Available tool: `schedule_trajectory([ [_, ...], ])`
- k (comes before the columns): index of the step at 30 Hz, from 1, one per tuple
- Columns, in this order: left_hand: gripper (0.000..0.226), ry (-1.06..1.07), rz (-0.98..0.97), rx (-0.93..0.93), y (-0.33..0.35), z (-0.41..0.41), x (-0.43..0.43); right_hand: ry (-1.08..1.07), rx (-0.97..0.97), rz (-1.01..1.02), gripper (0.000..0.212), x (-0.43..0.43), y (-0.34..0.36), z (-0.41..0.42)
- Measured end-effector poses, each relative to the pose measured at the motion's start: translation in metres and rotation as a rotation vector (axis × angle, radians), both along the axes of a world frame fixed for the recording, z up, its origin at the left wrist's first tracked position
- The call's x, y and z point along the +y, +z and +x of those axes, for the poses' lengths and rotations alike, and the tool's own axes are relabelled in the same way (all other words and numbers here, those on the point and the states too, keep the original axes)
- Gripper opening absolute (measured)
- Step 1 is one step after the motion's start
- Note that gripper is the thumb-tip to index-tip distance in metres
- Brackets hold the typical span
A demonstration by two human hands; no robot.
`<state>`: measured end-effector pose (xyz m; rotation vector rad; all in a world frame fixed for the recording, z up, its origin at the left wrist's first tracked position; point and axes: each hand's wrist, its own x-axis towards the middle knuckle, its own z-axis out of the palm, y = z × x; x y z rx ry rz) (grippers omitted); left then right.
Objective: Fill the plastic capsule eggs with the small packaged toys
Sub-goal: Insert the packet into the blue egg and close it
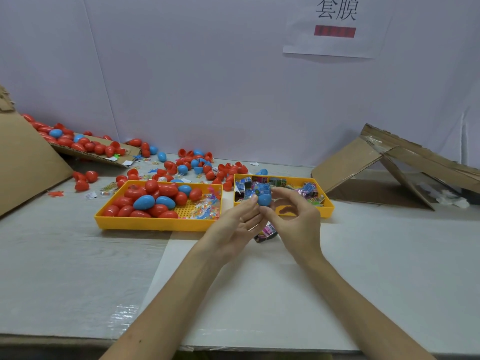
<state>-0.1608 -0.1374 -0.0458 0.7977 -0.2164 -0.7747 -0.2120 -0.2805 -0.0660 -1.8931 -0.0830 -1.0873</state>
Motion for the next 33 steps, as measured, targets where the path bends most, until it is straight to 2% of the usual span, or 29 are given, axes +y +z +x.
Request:
schedule_trajectory([
  [4, 0.035, -0.025, -0.016, 0.039, -0.0013, 0.0003, -0.0021, -0.117, -0.102, -0.163, 0.04, -0.0001, -0.0029, 0.0007],
  [7, 0.038, -0.045, -0.019, 0.03, -0.0015, 0.0004, -0.0014, -0.172, -0.142, -0.212, 0.036, -0.0017, -0.0048, 0.0027],
  [19, 0.037, -0.062, 0.056, -0.014, -0.0039, 0.0014, -0.0015, -0.219, -0.156, -0.2, 0.031, 0.0002, -0.0042, 0.0016],
  [26, 0.024, -0.068, 0.086, -0.034, -0.0062, 0.0025, -0.0026, -0.21, -0.159, -0.199, 0.033, 0.0003, -0.0027, 0.0007],
  [30, 0.032, -0.095, 0.077, -0.05, -0.0042, 0.0009, -0.0023, -0.163, -0.108, -0.158, 0.04, 0.0036, 0.001, -0.001],
  [33, 0.032, -0.09, 0.079, -0.066, -0.0008, -0.0019, -0.0024, -0.173, -0.117, -0.191, 0.037, 0.0025, 0.0001, -0.0008],
])
